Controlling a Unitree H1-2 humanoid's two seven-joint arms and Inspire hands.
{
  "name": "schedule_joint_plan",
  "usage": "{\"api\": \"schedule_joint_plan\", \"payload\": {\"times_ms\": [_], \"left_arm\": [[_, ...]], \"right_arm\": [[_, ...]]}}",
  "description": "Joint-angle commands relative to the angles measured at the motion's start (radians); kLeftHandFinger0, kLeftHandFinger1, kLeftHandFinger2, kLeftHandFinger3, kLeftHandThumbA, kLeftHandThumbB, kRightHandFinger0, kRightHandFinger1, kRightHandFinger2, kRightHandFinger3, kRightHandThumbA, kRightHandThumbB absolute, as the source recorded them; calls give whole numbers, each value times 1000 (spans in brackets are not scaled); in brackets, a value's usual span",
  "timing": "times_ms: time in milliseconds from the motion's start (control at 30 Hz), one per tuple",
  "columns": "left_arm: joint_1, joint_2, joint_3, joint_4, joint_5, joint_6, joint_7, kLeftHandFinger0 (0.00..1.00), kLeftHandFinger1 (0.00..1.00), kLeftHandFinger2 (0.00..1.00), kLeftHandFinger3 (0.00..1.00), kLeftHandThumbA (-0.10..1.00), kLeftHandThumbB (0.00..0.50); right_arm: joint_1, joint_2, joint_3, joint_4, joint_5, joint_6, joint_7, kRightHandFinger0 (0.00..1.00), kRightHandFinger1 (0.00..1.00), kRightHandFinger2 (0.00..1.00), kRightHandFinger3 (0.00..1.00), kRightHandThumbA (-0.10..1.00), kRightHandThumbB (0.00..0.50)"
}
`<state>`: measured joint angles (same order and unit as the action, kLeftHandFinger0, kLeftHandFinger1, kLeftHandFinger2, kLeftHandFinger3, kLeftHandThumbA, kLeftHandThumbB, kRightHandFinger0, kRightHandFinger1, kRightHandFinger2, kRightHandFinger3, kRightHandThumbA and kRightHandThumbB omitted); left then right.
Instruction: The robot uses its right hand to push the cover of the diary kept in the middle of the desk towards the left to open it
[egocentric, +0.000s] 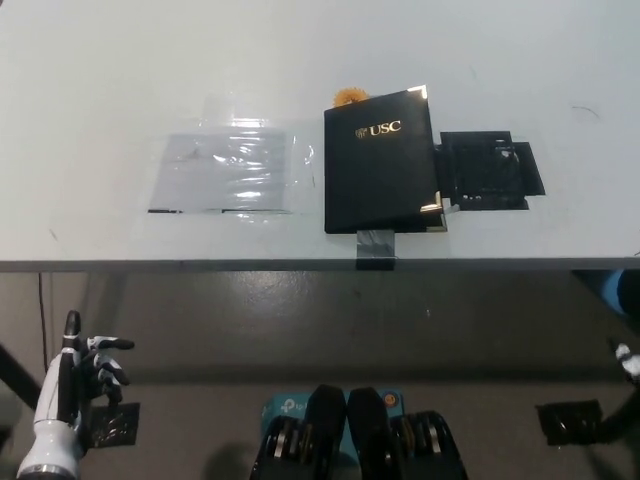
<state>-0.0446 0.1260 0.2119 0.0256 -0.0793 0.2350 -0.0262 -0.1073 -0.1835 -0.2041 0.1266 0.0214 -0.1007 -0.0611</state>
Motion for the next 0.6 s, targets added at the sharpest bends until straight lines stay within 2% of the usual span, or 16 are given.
{"api": "schedule_joint_plan", "payload": {"times_ms": [0, 33, 133, 200, 233, 267, 367, 467, 567], "left_arm": [[2, 10, -5, -26, 7, 6, 13, 126, 149, 198, 431, 1000, 386], [2, 8, -3, -28, 2, 2, 11, 123, 141, 193, 438, 1000, 365], [0, 8, -3, -27, 10, 15, 20, 138, 140, 185, 435, 1000, 385], [-1, 0, 2, -34, -3, 26, 19, 153, 139, 182, 438, 1000, 390], [1, 6, -8, -38, 9, 24, 15, 125, 135, 183, 425, 1000, 381], [1, 6, -8, -38, 9, 24, 15, 121, 135, 183, 424, 1000, 380], [-4, 5, -1, -23, -10, 1, 5, 95, 134, 192, 396, 1000, 426], [-3, 8, -1, -16, -9, -10, 3, 111, 147, 212, 404, 1000, 425], [-1, 9, -4, -18, -9, -13, 1, 114, 158, 227, 396, 1000, 424]], "right_arm": [[-83, -27, 39, -104, 11, 32, 52, 709, 804, 880, 958, 858, 156], [-130, -21, 62, -148, 9, 66, 60, 704, 803, 879, 954, 856, 151], [-178, -20, 93, -190, 10, 102, 73, 739, 826, 896, 968, 871, 146], [-222, -16, 111, -222, -1, 137, 71, 760, 836, 895, 985, 864, 99], [-273, -13, 126, -223, 4, 137, 80, 753, 829, 885, 985, 890, 133], [-273, -13, 128, -224, 5, 139, 79, 752, 828, 883, 985, 897, 134], [-358, -2, 147, -244, 17, 173, 86, 724, 799, 849, 955, 928, 178], [-406, 14, 156, -233, 16, 212, 79, 692, 782, 823, 935, 908, 158], [-435, 30, 157, -197, 32, 218, 81, 705, 794, 834, 946, 892, 157]]}}
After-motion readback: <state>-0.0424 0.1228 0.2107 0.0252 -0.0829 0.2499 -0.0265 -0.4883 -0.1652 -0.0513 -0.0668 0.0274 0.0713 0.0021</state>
